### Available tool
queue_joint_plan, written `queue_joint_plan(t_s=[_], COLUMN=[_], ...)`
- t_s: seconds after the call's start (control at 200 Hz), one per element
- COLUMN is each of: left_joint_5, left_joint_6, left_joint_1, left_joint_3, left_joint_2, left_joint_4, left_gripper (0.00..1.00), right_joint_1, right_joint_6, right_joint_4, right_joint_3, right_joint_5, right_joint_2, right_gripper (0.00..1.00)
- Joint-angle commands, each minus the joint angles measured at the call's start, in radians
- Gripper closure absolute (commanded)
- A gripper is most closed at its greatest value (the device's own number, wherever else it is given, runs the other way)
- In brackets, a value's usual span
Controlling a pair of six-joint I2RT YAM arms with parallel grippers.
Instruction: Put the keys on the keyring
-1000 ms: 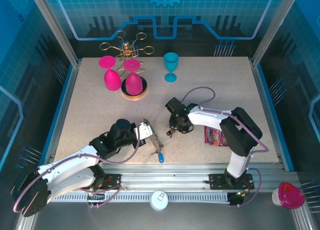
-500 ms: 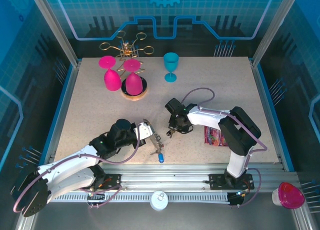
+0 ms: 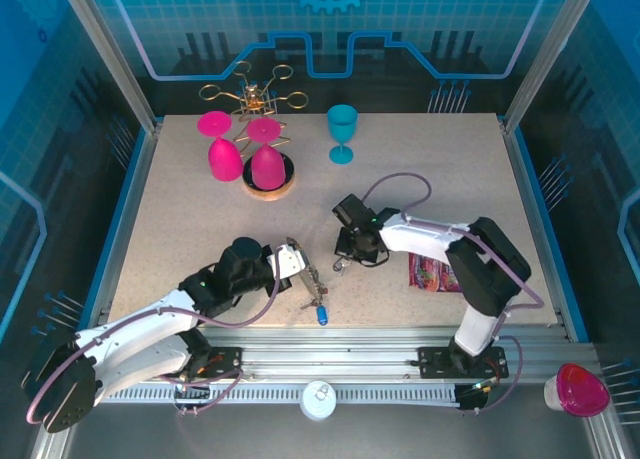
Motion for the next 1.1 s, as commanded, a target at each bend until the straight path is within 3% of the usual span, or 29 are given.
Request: queue_joint_plan(t_s=[0.0,0.16,0.215,0.485,0.65,0.805,0.976,1.096], left_joint_5=[0.006,0.002,0.008,0.085,0.045,0.02,0.021,0.018], left_joint_6=[0.009,-0.007,-0.011,-0.023,-0.028,-0.03,-0.035,-0.035], left_joint_1=[-0.004,-0.004,-0.005,-0.004,-0.004,-0.003,-0.002,-0.001], left_joint_3=[0.037,0.032,0.031,0.003,0.018,0.031,0.034,0.033], left_joint_2=[-0.016,-0.017,-0.02,-0.044,-0.024,-0.013,0.001,-0.001], left_joint_4=[0.031,0.059,0.071,0.138,0.094,0.064,0.072,0.069], left_gripper=[1.0,1.0,1.0,1.0,1.0,1.0,1.0,1.0], right_joint_1=[0.016,0.011,0.004,-0.008,-0.06,-0.066,-0.06,-0.055], right_joint_6=[-0.204,-0.461,-0.539,-0.733,-0.663,-0.646,-0.674,-0.67], right_joint_4=[0.131,0.21,0.247,0.41,0.109,-0.102,-0.197,-0.171], right_joint_3=[-0.09,-0.173,-0.19,-0.24,-0.14,-0.055,0.023,0.054], right_joint_5=[-0.052,-0.207,-0.313,-0.58,-0.34,-0.248,-0.189,-0.194], right_joint_2=[-0.137,-0.271,-0.305,-0.425,-0.299,-0.175,-0.053,0.019], right_gripper=[1.0,1.0,1.0,1.0,1.0,1.0,1.0,1.0])
